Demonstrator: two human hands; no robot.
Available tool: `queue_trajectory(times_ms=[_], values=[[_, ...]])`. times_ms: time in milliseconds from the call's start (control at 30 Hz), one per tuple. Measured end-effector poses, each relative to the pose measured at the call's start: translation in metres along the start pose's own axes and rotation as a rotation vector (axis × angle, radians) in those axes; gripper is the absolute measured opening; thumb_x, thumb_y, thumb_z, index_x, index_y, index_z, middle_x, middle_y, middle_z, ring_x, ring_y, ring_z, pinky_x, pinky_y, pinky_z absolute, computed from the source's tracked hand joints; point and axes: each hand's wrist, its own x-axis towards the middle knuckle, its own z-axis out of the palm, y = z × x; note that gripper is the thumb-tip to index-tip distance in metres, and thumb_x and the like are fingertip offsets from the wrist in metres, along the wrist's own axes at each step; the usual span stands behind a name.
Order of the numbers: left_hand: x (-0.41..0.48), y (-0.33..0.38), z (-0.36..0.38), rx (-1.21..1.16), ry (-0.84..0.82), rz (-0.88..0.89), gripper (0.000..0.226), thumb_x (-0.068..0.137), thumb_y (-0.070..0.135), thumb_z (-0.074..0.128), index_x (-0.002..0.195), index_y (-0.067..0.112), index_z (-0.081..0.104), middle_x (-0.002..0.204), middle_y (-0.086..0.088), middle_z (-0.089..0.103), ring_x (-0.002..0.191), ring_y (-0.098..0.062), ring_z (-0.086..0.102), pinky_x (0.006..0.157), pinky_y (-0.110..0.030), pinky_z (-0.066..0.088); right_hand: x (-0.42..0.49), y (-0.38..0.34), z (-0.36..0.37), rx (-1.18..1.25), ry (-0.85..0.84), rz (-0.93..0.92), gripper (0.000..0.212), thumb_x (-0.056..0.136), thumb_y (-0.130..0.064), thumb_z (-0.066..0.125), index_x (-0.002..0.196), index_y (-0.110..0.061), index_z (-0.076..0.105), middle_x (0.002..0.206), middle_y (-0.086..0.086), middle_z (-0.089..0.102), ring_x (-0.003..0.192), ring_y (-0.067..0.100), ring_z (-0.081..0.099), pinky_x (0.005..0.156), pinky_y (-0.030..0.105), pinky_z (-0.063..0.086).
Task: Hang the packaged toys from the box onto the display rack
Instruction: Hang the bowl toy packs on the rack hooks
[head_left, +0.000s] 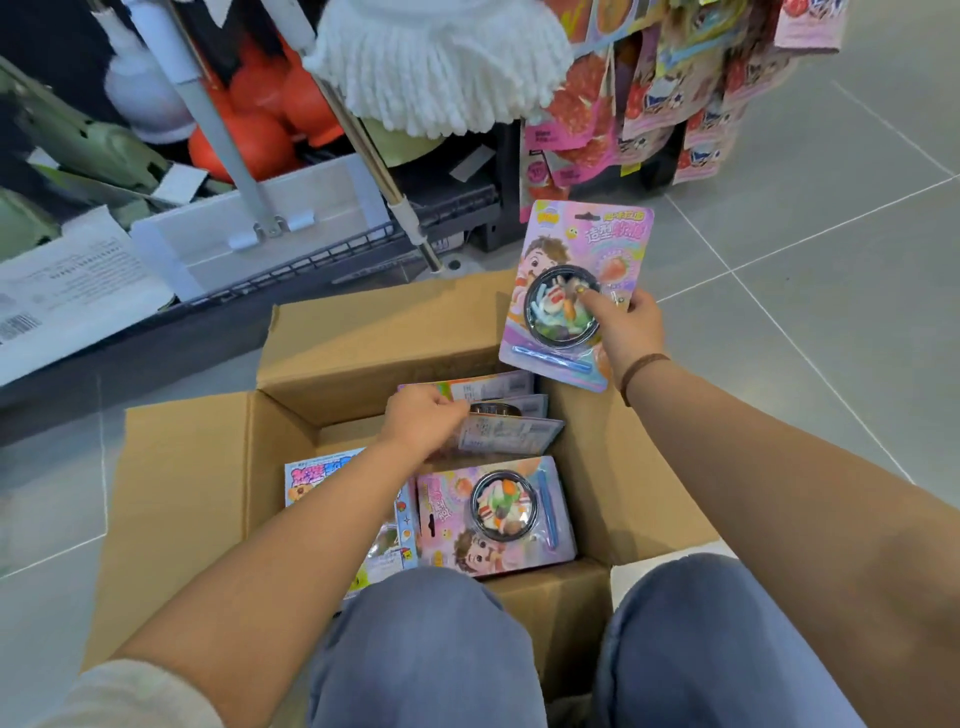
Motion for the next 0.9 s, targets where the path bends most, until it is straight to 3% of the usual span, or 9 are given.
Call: queue_trajectory(times_ms=[67, 200, 267, 400, 467, 633, 733, 800, 900], values=[[-0.005, 0.007, -0.013, 0.014, 0.073, 0.027, 0.040, 0.084, 0.030, 0.058, 0.049, 0.012, 0.047, 0.055, -0.009, 0.051, 0.063, -0.024, 0.051, 0.058, -0.028, 0.034, 0.003, -0.005, 0.000, 0.055, -0.013, 0.009, 0.039, 0.074, -0.020, 0.077, 0.108, -0.012, 0.062, 0.103, 0.001, 0.070, 0.096, 0.019, 0.069, 0.087, 0.036, 0.056], [-0.008, 0.013, -0.036, 0.109, 0.122, 0.153, 0.028, 0.083, 0.022, 0.062, 0.057, 0.015, 0.054, 0.064, -0.006, 0.059, 0.070, -0.026, 0.058, 0.061, -0.027, 0.039, 0.005, -0.009, 0.003, 0.007, -0.059, 0.026, 0.041, 0.072, -0.025, 0.079, 0.108, -0.015, 0.061, 0.106, 0.001, 0.070, 0.097, 0.018, 0.068, 0.090, 0.038, 0.055], [-0.008, 0.016, -0.044, 0.156, 0.105, 0.224, 0.010, 0.085, 0.019, 0.061, 0.079, 0.011, 0.062, 0.075, -0.007, 0.062, 0.079, -0.028, 0.060, 0.067, -0.029, 0.042, 0.004, -0.008, 0.007, -0.047, -0.079, 0.027, 0.039, 0.072, -0.023, 0.079, 0.105, -0.016, 0.060, 0.108, 0.002, 0.069, 0.099, 0.020, 0.067, 0.091, 0.039, 0.054], [-0.014, 0.015, -0.049, 0.169, 0.109, 0.279, 0.043, 0.085, 0.007, 0.056, 0.128, 0.012, 0.052, 0.100, -0.011, 0.060, 0.097, -0.030, 0.058, 0.079, -0.030, 0.043, -0.001, 0.000, 0.015, -0.154, -0.128, 0.016, 0.038, 0.074, -0.021, 0.078, 0.104, -0.017, 0.055, 0.107, 0.003, 0.066, 0.101, 0.022, 0.065, 0.090, 0.038, 0.054], [-0.018, 0.016, -0.048, 0.183, 0.116, 0.274, 0.059, 0.084, 0.000, 0.053, 0.139, 0.019, 0.042, 0.120, -0.012, 0.051, 0.103, -0.030, 0.056, 0.085, -0.033, 0.044, -0.003, 0.004, 0.017, -0.223, -0.161, 0.013, 0.039, 0.074, -0.023, 0.078, 0.105, -0.016, 0.055, 0.109, 0.004, 0.066, 0.101, 0.022, 0.065, 0.088, 0.038, 0.055], [-0.031, 0.023, -0.063, 0.093, 0.151, 0.179, 0.079, 0.085, -0.004, 0.053, 0.148, 0.033, 0.022, 0.144, -0.012, 0.026, 0.086, -0.024, 0.058, 0.075, -0.029, 0.046, -0.008, -0.003, 0.020, -0.278, -0.183, 0.035, 0.039, 0.075, -0.024, 0.078, 0.106, -0.015, 0.056, 0.106, 0.004, 0.066, 0.101, 0.022, 0.065, 0.089, 0.039, 0.055], [-0.048, 0.039, -0.086, 0.069, 0.161, 0.131, 0.082, 0.086, -0.002, 0.051, 0.149, 0.035, 0.014, 0.144, -0.016, 0.026, 0.098, -0.030, 0.056, 0.082, -0.035, 0.046, -0.023, -0.029, 0.017, -0.300, -0.164, 0.064, 0.044, 0.075, -0.022, 0.078, 0.113, -0.011, 0.056, 0.109, 0.006, 0.066, 0.102, 0.022, 0.064, 0.088, 0.038, 0.055], [-0.064, 0.057, -0.106, 0.053, 0.145, 0.137, 0.090, 0.085, -0.006, 0.050, 0.149, 0.039, 0.006, 0.137, -0.016, 0.035, 0.094, -0.029, 0.058, 0.076, -0.037, 0.049, -0.039, -0.058, 0.013, -0.330, -0.156, 0.088, 0.045, 0.077, -0.020, 0.077, 0.116, -0.009, 0.056, 0.108, 0.005, 0.064, 0.098, 0.019, 0.063, 0.082, 0.032, 0.053], [-0.087, 0.085, -0.137, -0.032, 0.126, 0.113, 0.091, 0.088, -0.004, 0.048, 0.149, 0.038, -0.004, 0.089, -0.011, 0.056, 0.062, -0.019, 0.052, 0.051, -0.031, 0.040, -0.065, -0.112, 0.003, -0.356, -0.158, 0.115, 0.044, 0.079, -0.016, 0.074, 0.117, -0.008, 0.053, 0.102, 0.003, 0.060, 0.093, 0.018, 0.059, 0.076, 0.027, 0.048]])
